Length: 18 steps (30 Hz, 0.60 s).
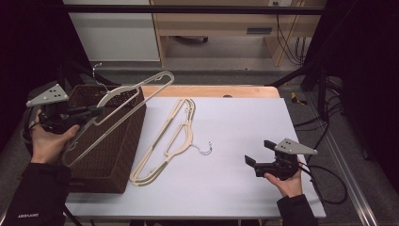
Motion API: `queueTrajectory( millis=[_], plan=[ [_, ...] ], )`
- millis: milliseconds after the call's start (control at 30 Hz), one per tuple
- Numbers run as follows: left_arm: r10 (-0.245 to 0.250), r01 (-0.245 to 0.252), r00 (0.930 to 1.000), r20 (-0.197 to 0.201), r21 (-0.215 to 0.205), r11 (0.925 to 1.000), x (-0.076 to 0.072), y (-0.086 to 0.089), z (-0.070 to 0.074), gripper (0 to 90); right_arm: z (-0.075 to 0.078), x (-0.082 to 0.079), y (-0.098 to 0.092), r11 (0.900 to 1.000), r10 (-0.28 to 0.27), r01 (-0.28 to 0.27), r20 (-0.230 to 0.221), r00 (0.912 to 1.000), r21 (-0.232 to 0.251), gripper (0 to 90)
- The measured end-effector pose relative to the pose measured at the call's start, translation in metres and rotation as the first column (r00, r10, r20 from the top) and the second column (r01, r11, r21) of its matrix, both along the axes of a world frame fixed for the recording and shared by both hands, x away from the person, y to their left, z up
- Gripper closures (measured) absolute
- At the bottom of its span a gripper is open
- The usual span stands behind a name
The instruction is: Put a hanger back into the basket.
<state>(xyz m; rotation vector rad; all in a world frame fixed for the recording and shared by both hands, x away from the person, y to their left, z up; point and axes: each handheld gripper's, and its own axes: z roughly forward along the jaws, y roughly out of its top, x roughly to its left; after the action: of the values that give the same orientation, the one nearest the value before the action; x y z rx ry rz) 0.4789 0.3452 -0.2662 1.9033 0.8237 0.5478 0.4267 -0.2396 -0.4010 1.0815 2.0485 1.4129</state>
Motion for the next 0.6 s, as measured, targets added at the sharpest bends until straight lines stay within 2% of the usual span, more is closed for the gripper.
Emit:
queueTrajectory(
  millis=[167,233,333,367,500,600],
  plan=[
    [0.03,-0.03,0.9995,-0.007,0.013,0.9995,0.005,0.02,-0.007,86.3,-0.001,0.001,0.001,1.0,-0.002,0.002,-0.001,1.0,-0.003,6.0],
    [0.039,-0.039,0.9992,-0.008,0.013,0.9992,0.005,0.024,-0.008,86.3,-0.001,0.001,0.001,1.0,-0.001,0.001,-0.003,1.0,-0.002,6.0],
    [0.068,-0.068,0.9975,-0.02,0.003,0.9977,0.007,0.043,-0.014,86.3,-0.001,0.001,0.002,1.0,-0.001,0.001,-0.002,1.0,-0.005,5.9],
    [0.068,-0.068,0.9975,-0.02,0.003,0.9977,0.007,0.043,-0.014,86.3,-0.001,0.001,0.002,1.0,-0.001,0.001,-0.002,1.0,-0.005,5.9],
    [0.107,-0.106,0.9935,-0.039,0.021,0.9941,0.006,0.065,-0.023,86.3,-0.001,0.001,0.002,1.0,-0.002,0.002,-0.005,1.0,-0.005,5.8],
    [0.133,-0.133,0.9897,-0.051,0.01,0.9911,0.005,0.078,-0.029,86.4,-0.002,0.002,0.002,1.0,-0.001,0.001,-0.006,1.0,-0.008,5.8]
  ],
)
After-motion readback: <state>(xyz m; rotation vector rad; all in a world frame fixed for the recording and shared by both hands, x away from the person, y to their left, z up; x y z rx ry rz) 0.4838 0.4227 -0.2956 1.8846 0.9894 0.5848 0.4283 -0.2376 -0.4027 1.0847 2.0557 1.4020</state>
